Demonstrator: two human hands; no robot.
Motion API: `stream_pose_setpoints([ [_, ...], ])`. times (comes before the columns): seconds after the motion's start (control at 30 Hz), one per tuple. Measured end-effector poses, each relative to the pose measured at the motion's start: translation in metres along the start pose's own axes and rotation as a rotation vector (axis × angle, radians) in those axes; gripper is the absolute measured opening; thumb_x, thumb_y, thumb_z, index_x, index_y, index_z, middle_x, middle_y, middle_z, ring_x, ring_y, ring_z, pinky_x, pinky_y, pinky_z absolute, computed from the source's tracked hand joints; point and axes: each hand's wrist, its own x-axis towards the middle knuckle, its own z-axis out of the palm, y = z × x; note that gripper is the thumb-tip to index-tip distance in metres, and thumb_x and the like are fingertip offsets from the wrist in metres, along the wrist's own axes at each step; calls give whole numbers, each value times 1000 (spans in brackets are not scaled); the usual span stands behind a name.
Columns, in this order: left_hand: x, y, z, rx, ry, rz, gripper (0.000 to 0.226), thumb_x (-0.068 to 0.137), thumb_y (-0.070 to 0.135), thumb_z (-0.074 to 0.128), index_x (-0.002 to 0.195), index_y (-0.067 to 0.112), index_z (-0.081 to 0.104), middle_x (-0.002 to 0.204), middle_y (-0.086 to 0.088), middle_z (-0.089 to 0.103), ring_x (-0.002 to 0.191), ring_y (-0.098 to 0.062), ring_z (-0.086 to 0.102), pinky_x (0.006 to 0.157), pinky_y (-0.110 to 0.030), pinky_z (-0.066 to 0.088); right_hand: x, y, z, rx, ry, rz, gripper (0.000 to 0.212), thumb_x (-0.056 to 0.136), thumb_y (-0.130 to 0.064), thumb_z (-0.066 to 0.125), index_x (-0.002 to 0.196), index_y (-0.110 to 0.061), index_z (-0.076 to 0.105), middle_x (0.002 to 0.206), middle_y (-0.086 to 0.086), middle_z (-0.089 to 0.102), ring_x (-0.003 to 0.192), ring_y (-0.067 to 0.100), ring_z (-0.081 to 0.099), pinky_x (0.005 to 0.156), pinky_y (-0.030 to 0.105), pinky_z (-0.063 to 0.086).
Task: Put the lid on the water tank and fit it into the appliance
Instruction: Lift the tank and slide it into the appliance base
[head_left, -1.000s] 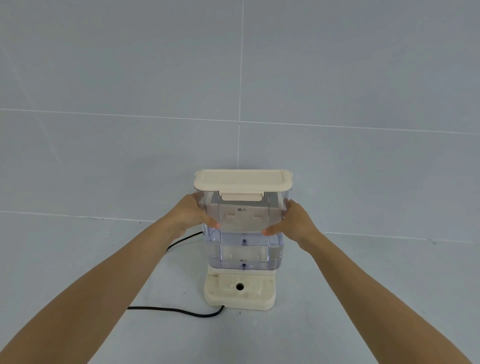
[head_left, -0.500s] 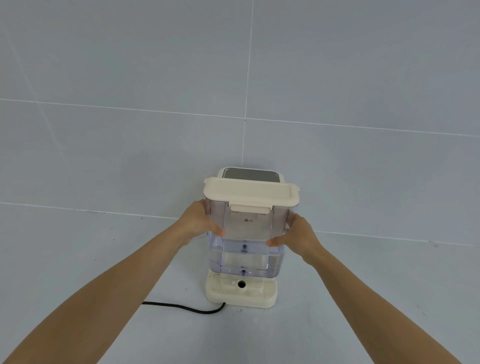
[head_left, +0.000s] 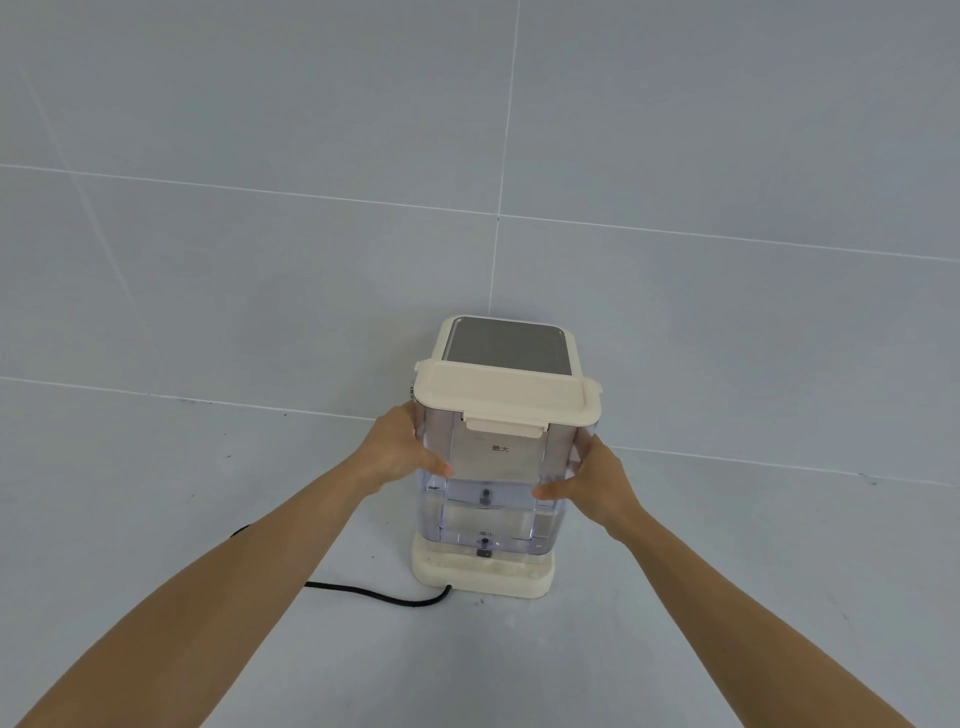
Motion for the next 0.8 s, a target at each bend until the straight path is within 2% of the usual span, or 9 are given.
stream_pose_setpoints([
  [0.1,2,-5,1,-7,-7,13,91,54,-2,83,134,9,41,140,-5,48,127,-21,44,101,-33,39,0,2,1,-20,-3,-5,92,57,-10,83,135,-16,35,135,3,52,123,28,50,88,30,42],
  [0.27,2,-9,6,-14,-3,38,86,57,-6,80,132,10,41,137,-1,50,120,-20,46,92,-26,37,1,9,6,-11,-11,12,92,58,-11,83,136,-17,35,135,3,52,125,26,49,86,27,41],
  [0.37,3,-14,7,-34,-2,52,89,55,-8,80,133,12,42,137,-1,50,124,-21,46,95,-28,39,0,12,8,-13,-11,14,91,58,-10,82,135,-17,35,135,2,53,125,25,49,86,26,40],
  [0.8,4,-17,9,-57,5,57,88,56,-6,81,133,11,41,136,-4,52,122,-21,47,96,-29,39,5,16,7,-53,-10,29,92,56,-13,84,135,-15,36,136,4,53,125,28,49,96,37,43],
])
